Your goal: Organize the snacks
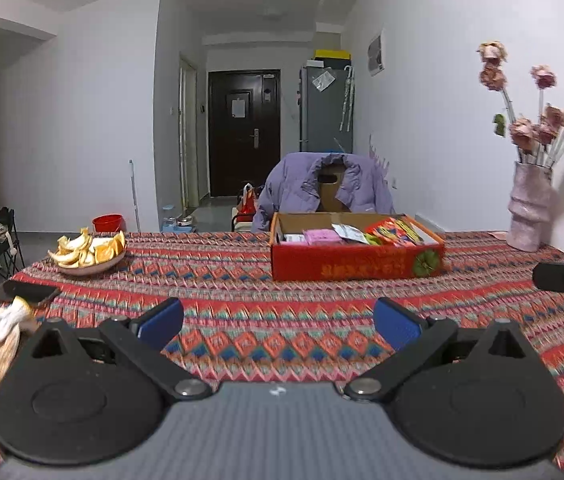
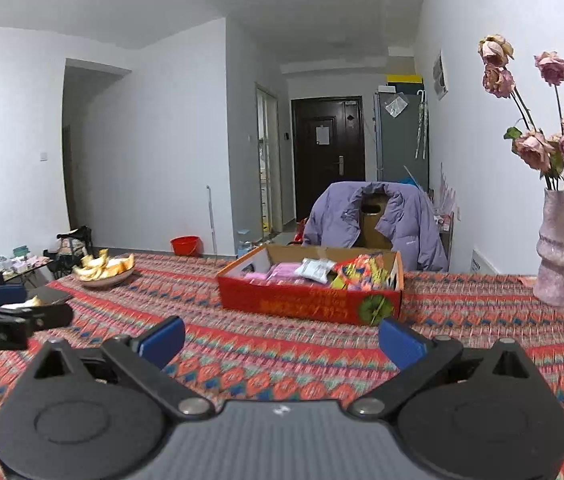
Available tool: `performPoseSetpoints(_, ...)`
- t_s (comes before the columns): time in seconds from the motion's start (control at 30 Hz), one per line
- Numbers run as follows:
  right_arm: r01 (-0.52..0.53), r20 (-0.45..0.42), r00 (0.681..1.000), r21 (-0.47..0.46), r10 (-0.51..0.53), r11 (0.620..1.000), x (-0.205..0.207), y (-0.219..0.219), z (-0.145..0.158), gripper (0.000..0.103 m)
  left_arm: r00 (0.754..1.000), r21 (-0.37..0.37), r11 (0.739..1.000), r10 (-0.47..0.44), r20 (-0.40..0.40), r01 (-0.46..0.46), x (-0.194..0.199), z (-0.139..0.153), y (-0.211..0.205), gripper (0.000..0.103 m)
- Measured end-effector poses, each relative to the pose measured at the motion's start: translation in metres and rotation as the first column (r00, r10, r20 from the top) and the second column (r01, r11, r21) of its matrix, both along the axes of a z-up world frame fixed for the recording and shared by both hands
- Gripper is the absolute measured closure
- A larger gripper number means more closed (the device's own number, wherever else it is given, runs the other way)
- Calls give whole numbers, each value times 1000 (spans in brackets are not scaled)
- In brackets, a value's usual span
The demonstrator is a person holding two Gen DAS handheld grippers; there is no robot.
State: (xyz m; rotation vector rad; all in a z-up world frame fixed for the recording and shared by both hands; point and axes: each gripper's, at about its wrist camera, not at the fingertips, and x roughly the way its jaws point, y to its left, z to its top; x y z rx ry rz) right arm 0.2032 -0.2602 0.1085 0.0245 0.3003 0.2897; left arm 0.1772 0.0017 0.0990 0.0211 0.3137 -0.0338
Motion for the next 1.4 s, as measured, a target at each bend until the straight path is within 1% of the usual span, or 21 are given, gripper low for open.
performPoseSetpoints(0.1, -3, 4, 1000, -1, 3, 1000, -34, 5, -13, 0, 1000, 2, 1000, -14, 8, 14, -33, -13, -1, 0)
performPoseSetpoints(0.17, 0, 5, 1000, 2, 0, 1000, -56, 8, -21, 0, 1000, 6, 1000, -7, 12, 7, -54, -20, -1, 0)
performPoseSetpoints(0.3, 0, 17, 1000, -31, 1, 1000, -102, 19, -38, 0, 1000, 5, 1000, -15, 15, 15, -96, -32, 1, 0)
performPoseSetpoints(0.37, 1, 22, 1000, -36, -1, 999, -123, 22, -44, 0, 999, 17, 1000, -24, 29, 24, -115, -36, 2, 0)
performPoseSetpoints(0.43, 11, 30, 1000, -20, -10, 1000, -145, 25, -51, 0, 998, 30, 999, -20, 56, 18, -135, -40, 3, 0)
performPoseSetpoints(0.53, 5, 29, 1000, 25, -6, 1000, -171, 26, -60, 0, 997, 28, 1000, -5, 75, 3, -158, -49, 6, 0)
performPoseSetpoints(0.67, 26, 35, 999, 8, -27, 1000, -202, 28, -73, 0, 997, 39, 999, 14, 79, -17, -179, -68, 15, 0)
performPoseSetpoints(0.73, 12, 26, 1000, -2, -12, 1000, -210, 31, -80, 0, 996, 26, 999, 41, 78, -43, -184, -75, 20, 0)
performPoseSetpoints(0.83, 20, 27, 999, -20, -20, 1000, -218, 37, -86, 0, 996, 0, 998, 64, 59, -64, -187, -78, 26, 0)
performPoseSetpoints(0.93, 36, 41, 998, -1, -36, 999, -223, 38, -88, 0, 996, -3, 999, 55, 64, -55, -186, -76, 28, 0)
performPoseSetpoints(1.03, 34, 39, 999, 22, -34, 999, -221, 35, -89, 0, 997, 16, 999, 49, 56, -50, -184, -78, 26, 0)
performPoseSetpoints(1.1, 40, 39, 998, 28, -42, 999, -220, 32, -89, 0, 998, 7, 999, 46, 52, -47, -183, -78, 26, 0)
performPoseSetpoints(1.17, 42, 38, 998, 29, -43, 999, -221, 31, -89, 0, 998, -1, 999, 41, 51, -41, -184, -79, 25, 0)
performPoseSetpoints(1.4, 43, 32, 999, 34, -44, 998, -220, 31, -90, 0, 998, 9, 999, 38, 55, -38, -185, -79, 22, 0)
